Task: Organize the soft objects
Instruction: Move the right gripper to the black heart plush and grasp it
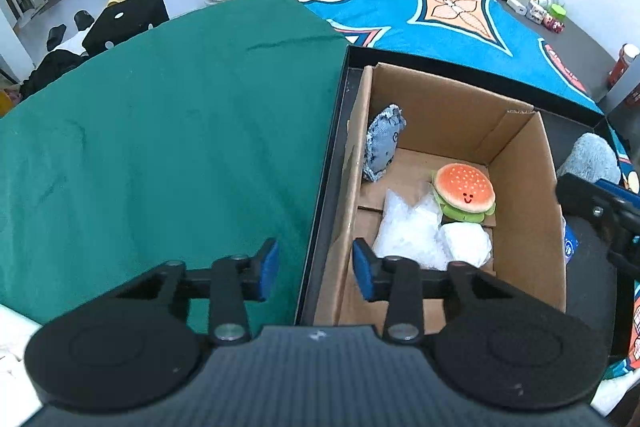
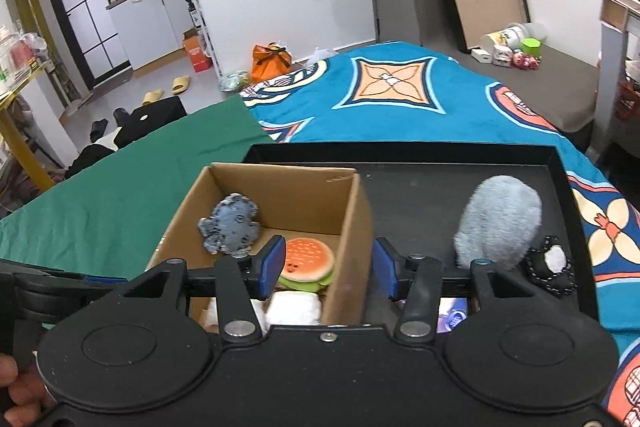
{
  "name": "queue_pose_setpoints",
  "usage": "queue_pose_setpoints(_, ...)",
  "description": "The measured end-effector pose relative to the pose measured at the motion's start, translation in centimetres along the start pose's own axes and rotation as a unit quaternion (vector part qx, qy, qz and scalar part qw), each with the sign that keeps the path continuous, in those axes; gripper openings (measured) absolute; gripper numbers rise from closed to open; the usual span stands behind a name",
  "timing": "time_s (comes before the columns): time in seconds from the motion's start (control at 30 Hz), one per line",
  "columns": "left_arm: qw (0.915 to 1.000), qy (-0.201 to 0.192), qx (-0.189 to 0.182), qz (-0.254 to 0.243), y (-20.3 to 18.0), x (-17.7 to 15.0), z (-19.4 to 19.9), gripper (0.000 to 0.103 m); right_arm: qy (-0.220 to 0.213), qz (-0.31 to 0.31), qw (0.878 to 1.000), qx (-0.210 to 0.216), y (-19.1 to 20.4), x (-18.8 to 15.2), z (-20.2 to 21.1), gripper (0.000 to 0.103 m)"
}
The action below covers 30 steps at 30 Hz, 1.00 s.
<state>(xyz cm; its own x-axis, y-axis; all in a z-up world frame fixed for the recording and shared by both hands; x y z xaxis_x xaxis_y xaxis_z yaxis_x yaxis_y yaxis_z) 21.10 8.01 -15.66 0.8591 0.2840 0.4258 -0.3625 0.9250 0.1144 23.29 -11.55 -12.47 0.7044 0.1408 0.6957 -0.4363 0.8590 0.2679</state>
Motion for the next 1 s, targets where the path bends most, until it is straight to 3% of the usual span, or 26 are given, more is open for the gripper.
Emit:
queue_pose_setpoints(0.37, 0.9997, 0.0, 0.024, -0.008, -0.8, 0.0, 0.7, 0.033, -0.006, -0.013, 1.0, -0.006, -3.8, -0.3, 1.4, 0.051)
queue_pose_setpoints(0.7, 0.9972, -0.009, 0.069, -0.028, -2.6, 0.4, 1.7, 0.038, -0.007, -0.012, 1.0, -0.012, -7.4, -0.5, 2.3, 0.053)
queue_pose_setpoints(0.77, 0.9965, -0.007, 0.078, -0.028, -2.9, 0.4, 1.8, 0.045, -0.008, -0.01, 1.0, -0.012, -8.0, -0.6, 2.4, 0.054)
queue_pose_setpoints(0.83, 0.9949, -0.006, 0.097, -0.029, -3.0, 0.4, 1.9, 0.06, -0.008, -0.01, 1.0, -0.012, -8.7, -0.7, 2.4, 0.054)
queue_pose_setpoints(1.0, 0.9921, -0.014, 0.118, -0.04, -3.9, 0.5, 2.5, 0.077, -0.003, -0.009, 1.0, -0.019, -10.5, -1.0, 2.2, 0.058)
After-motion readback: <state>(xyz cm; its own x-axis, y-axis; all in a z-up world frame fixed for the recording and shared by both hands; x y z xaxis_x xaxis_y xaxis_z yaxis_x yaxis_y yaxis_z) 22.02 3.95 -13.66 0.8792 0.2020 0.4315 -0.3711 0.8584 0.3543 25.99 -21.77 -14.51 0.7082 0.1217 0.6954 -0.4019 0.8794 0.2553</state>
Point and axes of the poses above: each gripper's, at about its wrist camera, not at the fingertips, and z roughly against the way its jaws point, y to its left, x to its top, the point moved 2 cm from there along -z, roughly the way its jaws point, and after that the axes turned 8 degrees about x, right-handed, at the moved point
